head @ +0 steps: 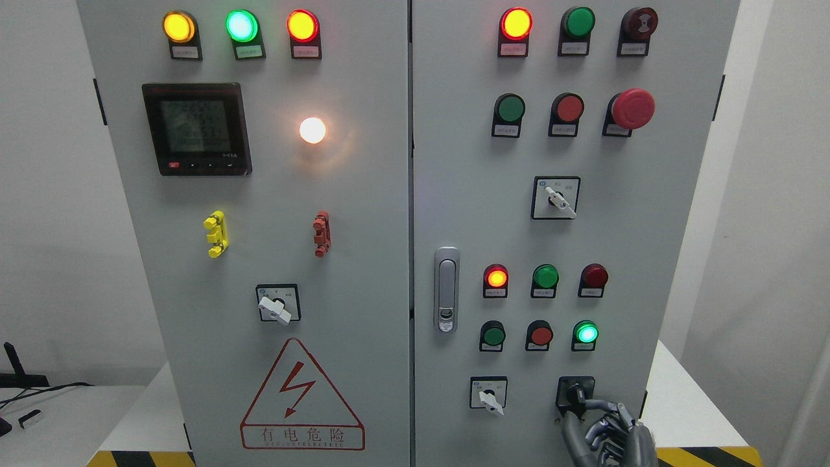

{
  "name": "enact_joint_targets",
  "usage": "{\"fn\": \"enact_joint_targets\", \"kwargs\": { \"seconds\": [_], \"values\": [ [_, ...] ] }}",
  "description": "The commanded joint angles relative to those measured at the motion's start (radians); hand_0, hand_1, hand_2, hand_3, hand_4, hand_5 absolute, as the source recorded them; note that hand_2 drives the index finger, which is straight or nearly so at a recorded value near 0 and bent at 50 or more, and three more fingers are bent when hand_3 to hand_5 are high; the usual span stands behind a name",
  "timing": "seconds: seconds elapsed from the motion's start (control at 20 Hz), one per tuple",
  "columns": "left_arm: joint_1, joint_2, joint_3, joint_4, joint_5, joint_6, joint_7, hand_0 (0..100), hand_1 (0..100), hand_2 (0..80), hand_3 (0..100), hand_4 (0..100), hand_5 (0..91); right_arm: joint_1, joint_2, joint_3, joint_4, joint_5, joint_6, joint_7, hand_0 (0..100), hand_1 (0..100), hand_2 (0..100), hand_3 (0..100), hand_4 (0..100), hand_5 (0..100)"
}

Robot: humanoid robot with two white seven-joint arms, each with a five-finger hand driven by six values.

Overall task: Trip black knob to open circuit
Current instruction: 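Hold the black knob in the turned position with the right hand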

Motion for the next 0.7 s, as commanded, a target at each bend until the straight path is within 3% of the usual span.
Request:
{"fn": "enact_joint_targets", "kwargs": {
  "seconds": [0.0,0.65],
  "values": [
    [0.0,0.001,0.0,0.0,0.005,0.0,0.0,12,39,0.0,0,0,0.0,0.006,-0.006,0.009,0.015,0.02,-0.003,-0.006,39,75,44,83,89,100],
    [0.0,0.001,0.0,0.0,0.005,0.0,0.0,12,39,0.0,0,0,0.0,0.008,-0.005,-0.026,0.007,0.017,-0.004,-0.013,39,75,44,83,88,99]
  ]
}}
